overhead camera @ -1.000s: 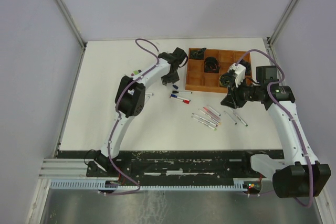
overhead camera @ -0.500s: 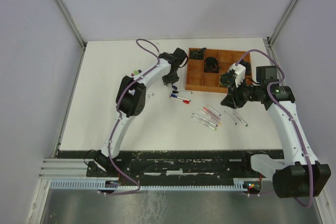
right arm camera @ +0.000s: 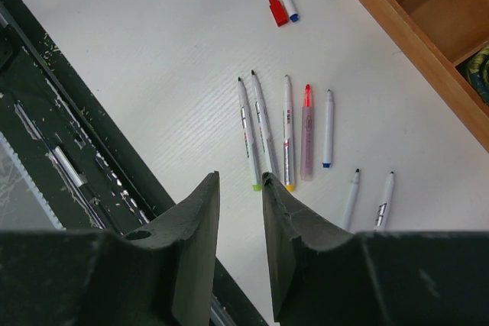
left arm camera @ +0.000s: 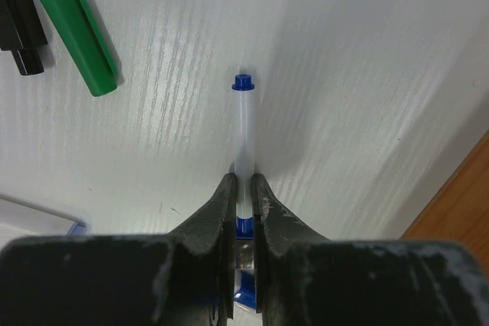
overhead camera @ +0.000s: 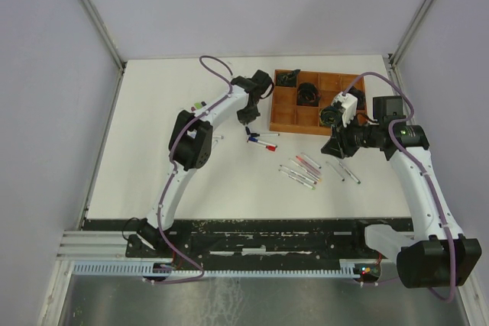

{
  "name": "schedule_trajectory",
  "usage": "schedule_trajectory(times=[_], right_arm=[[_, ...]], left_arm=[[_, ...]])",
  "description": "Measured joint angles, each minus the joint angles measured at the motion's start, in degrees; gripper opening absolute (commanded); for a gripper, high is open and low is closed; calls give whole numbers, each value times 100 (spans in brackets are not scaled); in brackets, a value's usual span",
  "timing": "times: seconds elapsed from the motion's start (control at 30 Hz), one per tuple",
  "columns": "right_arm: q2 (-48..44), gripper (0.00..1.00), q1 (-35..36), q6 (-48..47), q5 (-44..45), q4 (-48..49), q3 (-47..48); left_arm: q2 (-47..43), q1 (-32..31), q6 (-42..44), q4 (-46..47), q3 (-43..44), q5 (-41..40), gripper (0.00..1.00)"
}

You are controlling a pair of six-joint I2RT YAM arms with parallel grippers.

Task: Open the pen caps
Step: Pick up the pen from the center of the board.

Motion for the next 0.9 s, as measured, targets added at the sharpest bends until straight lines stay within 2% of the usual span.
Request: schedule_trajectory(times=[0.13,0.53,0.8,0.9], right_arm=[[0,37,0,0,0,0,0],[0,37,4,0,-4,0,-2],[0,37,4,-4,-50,0,-9],[0,37,4,-15,-96,0,-9]], left_arm=[[-20,2,101,11,-57,-81,3],[-614,76,627,251,-1034,-275,3],[-1657,98,1054,905,-1941,-219,3],[-2262,98,1300,1412,-2616,55,3]])
